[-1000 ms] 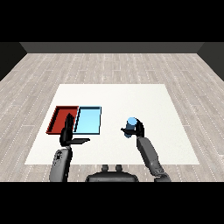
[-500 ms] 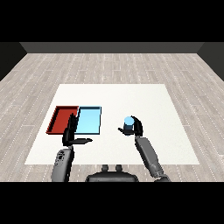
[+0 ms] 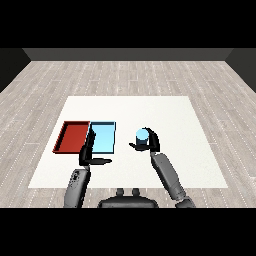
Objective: Pick the blue can and put it in the blue box
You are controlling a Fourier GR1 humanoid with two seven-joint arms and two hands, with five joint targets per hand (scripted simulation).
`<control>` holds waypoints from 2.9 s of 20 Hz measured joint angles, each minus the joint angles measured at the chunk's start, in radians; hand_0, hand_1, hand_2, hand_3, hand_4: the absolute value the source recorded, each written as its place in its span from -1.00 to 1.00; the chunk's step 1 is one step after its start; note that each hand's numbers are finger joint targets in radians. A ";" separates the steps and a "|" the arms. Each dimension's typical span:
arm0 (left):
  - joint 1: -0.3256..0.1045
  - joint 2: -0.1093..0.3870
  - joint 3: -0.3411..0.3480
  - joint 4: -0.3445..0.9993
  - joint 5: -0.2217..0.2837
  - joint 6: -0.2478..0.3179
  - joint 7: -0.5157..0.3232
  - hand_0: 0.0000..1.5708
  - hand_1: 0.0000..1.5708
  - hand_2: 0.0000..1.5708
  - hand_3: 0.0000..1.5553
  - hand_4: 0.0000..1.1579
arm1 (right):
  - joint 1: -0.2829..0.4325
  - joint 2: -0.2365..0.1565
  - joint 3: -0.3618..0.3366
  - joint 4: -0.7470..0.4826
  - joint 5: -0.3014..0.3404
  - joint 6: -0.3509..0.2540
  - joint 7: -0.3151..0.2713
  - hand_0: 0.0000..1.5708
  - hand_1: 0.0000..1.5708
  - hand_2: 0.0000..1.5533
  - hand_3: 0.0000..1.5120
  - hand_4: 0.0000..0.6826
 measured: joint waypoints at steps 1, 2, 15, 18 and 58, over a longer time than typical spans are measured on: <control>-0.003 -0.001 -0.004 -0.002 0.000 0.001 0.005 -1.00 -1.00 -1.00 -1.00 -1.00 | -0.014 0.000 0.005 -0.018 0.001 -0.008 0.023 0.84 0.84 0.89 0.78 0.65; -0.006 -0.002 -0.008 -0.003 -0.001 0.003 0.010 -1.00 -1.00 -1.00 -1.00 -1.00 | -0.016 0.000 0.003 -0.028 0.006 -0.001 0.028 0.84 0.84 0.89 0.78 0.65; -0.082 -0.005 -0.129 0.000 0.067 0.075 0.079 -1.00 -1.00 -1.00 -1.00 -1.00 | -0.031 -0.021 -0.082 -0.055 0.027 0.111 0.040 0.87 0.87 0.90 0.83 0.64; -0.135 -0.005 -0.157 0.046 0.091 0.103 0.081 -1.00 -1.00 -1.00 -1.00 -1.00 | -0.049 -0.014 -0.083 -0.060 0.041 0.112 0.059 0.84 0.84 0.89 0.83 0.63; -0.440 -0.005 -0.496 0.460 0.401 0.371 -0.023 -1.00 -1.00 -1.00 -1.00 -1.00 | -0.144 0.000 0.110 -0.047 -0.085 0.041 0.037 0.81 0.81 0.88 0.82 0.61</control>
